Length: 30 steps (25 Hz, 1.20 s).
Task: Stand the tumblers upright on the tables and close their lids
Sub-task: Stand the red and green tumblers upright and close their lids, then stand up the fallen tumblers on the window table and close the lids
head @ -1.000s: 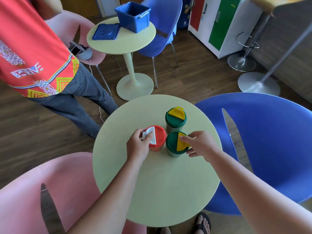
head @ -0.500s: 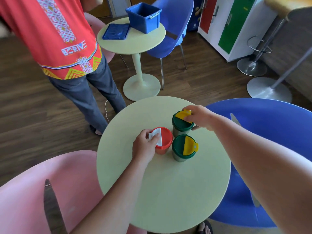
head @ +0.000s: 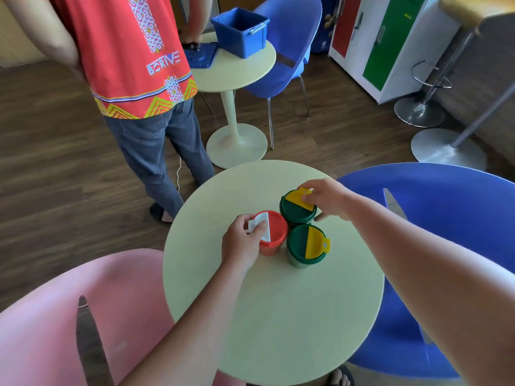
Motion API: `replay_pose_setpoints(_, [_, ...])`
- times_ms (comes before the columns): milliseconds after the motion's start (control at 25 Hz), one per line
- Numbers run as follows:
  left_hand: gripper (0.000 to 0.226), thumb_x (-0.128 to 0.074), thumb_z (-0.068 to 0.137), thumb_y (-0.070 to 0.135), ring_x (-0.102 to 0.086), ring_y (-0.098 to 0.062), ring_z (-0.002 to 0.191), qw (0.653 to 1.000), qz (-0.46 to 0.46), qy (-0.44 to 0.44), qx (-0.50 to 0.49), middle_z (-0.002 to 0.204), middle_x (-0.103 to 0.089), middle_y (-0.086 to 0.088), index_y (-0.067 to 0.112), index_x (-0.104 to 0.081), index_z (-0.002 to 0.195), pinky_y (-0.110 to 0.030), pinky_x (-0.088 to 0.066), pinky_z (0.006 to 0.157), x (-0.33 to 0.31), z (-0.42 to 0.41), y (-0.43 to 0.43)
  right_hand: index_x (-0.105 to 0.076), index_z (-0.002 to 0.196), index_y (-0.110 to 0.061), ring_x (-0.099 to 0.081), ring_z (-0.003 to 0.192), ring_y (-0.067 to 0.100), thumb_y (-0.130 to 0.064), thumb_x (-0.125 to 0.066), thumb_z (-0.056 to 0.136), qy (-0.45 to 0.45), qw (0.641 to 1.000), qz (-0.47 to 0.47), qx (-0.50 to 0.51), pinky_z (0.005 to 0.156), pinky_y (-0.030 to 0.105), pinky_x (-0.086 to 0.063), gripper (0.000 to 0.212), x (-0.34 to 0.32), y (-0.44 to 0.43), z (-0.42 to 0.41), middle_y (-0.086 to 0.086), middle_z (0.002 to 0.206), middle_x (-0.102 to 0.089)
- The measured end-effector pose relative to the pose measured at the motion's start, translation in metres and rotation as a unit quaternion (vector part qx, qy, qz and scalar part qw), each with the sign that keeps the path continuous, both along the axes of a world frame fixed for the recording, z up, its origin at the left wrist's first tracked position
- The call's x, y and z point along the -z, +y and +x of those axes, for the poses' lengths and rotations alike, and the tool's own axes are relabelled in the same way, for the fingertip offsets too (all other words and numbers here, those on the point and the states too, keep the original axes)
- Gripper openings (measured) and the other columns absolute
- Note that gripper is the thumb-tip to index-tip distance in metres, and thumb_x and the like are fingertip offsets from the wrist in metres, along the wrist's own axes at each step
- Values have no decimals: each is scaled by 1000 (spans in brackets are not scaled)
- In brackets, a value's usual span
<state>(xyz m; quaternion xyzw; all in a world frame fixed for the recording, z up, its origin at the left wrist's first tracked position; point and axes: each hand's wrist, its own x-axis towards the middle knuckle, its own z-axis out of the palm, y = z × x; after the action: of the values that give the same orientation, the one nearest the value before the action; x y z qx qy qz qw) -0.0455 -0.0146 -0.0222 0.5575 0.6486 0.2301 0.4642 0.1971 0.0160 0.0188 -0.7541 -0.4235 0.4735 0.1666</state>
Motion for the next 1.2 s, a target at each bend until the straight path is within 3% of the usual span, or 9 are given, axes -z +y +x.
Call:
replay_pose_setpoints(160, [42,-64,96,46,-64,-19,109,1000,4,20,21,127,-71,2,23,-66,131,-33,-49,86,-4,-2,3,-52,150,-28,-63,123,35,-26,-62,101,-20,1000,1,-14,83,47,-66,49,-1,-3,-1,9,146,-55])
replay_pose_setpoints(280, [52,-64,93,53,-60,-24,126,998,33,48,38,136,-67,-1,21,-64,135,-42,-49,105,-20,-1,13,-49,152,-29,-63,125,30,-43,-70,94,-45,998,33,-4,100,44,-58,64,-16,-18,8,7,147,-61])
replay_pose_setpoints(360, [52,-64,91,54,-59,-25,129,995,66,47,52,136,-68,-1,22,-66,132,-47,-48,108,-43,12,22,-48,153,-27,-61,130,29,-46,-71,93,-61,995,72,25,105,40,-52,67,-35,-37,20,5,148,-62])
replay_pose_setpoints(600, [54,-67,81,54,-64,-20,122,967,144,-12,209,126,-72,1,23,-71,124,-38,-48,106,-124,151,11,-54,150,-25,-60,132,21,-43,-71,93,-80,971,172,144,103,33,-46,62,-99,-134,96,1,144,-64])
replay_pose_setpoints(800, [38,-72,92,43,-63,-16,118,912,159,-62,374,124,-72,5,23,-72,124,-32,-48,104,-165,315,-81,-57,146,-29,-61,132,18,-42,-73,90,-89,930,215,283,107,41,-52,60,-134,-265,207,3,145,-64])
replay_pose_setpoints(920, [39,-71,92,45,-62,-16,120,876,151,-86,450,125,-72,6,25,-70,125,-34,-48,106,-180,409,-164,-58,145,-29,-63,129,19,-40,-75,90,-104,897,232,362,105,38,-53,59,-149,-368,280,4,143,-65])
replay_pose_setpoints(1200, [37,-73,92,43,-62,-12,117,814,175,-121,540,125,-73,4,23,-72,123,-33,-47,106,-217,613,-364,-62,142,-24,-65,125,18,-35,-74,91,-148,838,241,466,107,35,-48,54,-190,-603,445,7,141,-67])
